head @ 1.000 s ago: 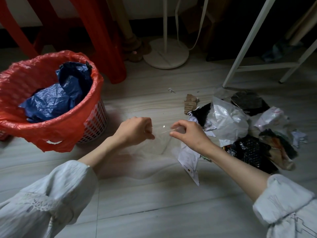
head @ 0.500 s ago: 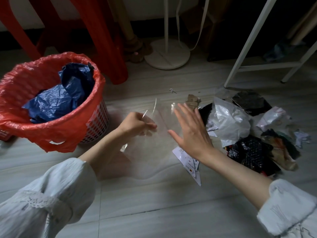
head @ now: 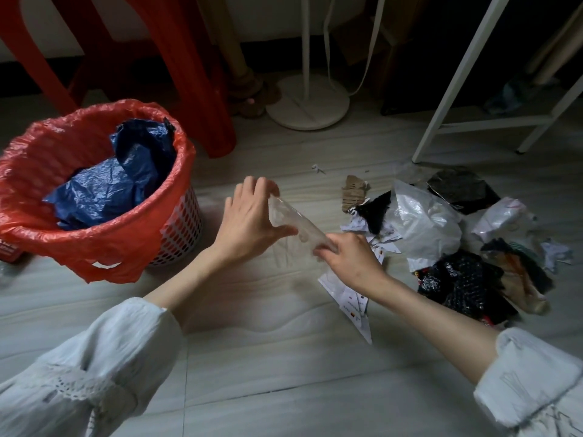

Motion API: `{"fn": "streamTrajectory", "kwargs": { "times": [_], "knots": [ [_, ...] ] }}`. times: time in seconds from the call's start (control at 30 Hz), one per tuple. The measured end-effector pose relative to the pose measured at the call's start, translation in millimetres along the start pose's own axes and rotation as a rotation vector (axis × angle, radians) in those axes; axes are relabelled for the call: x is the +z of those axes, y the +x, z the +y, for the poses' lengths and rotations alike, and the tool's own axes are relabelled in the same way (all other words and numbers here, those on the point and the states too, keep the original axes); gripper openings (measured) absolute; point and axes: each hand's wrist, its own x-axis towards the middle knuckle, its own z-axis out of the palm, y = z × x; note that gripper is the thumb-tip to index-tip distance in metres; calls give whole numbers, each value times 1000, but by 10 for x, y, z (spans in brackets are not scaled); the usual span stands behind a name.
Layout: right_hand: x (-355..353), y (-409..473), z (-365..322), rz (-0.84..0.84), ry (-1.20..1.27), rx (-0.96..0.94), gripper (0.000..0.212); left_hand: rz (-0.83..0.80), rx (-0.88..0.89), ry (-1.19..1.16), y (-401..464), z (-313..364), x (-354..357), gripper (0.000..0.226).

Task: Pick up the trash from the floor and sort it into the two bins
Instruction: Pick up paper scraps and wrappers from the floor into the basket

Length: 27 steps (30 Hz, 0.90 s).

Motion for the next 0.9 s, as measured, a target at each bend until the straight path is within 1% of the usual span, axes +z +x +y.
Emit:
{"fn": "streamTrajectory", "kwargs": {
  "times": [0.03, 0.07, 0.13, 0.17, 0.2, 0.23, 0.27, 0.3, 0.37, 0.43, 0.5, 0.6, 0.63, 0.7, 0.77, 0.83, 0.9],
  "knots": [
    [-19, -6, 1, -25, 10, -4, 22, -27, 56, 14, 0, -24, -4, 66],
    [-37, -9, -2, -48, 14, -6, 28, -60, 143, 28, -6, -26, -20, 66],
    [-48, -9, -9, -67, 11, 6, 41, -64, 368, 109, -30, -40, -15, 46],
    [-41, -10, -22, -53, -2, 12, 42, -35, 436, 161, -45, -32, -6, 37],
    [-33, -13, -43, -26, -15, 12, 39, -9, 451, 195, -65, -3, 1, 33],
    [-24, -14, -71, 5, -14, 14, 32, 12, 411, 206, -88, 35, 7, 32],
    [-16, -11, -105, 25, -1, 21, 22, 16, 330, 207, -106, 75, 11, 31],
    [-17, -11, -147, 32, 9, 28, 18, 8, 229, 204, -111, 89, 21, 30],
    [-29, -9, -211, 15, -18, 20, 24, 22, 50, 107, -106, 44, 51, 29],
    [-18, -29, -257, -22, -58, -46, 33, -9, -162, -152, -88, -19, 54, 31],
    [33, -81, -304, -96, -91, -137, 51, -32, -348, -397, -44, -57, 65, 27],
    [88, -114, -334, -162, -144, -191, 67, -118, -566, -820, -8, -19, 57, 17],
    [89, -109, -321, -176, -157, -180, 72, -177, -606, -951, -8, 14, 37, 10],
    [67, -88, -283, -195, -188, -143, 82, -298, -632, -1110, 3, 59, -25, 5],
    [59, -73, -245, -198, -187, -111, 92, -401, -633, -1198, 14, 115, -105, 13],
    [77, -55, -222, -174, -111, -82, 97, -467, -589, -1211, 37, 157, -178, 17],
    [86, -19, -194, -115, -25, -73, 88, -473, -500, -1090, 49, 172, -216, 16]
  ]
}}
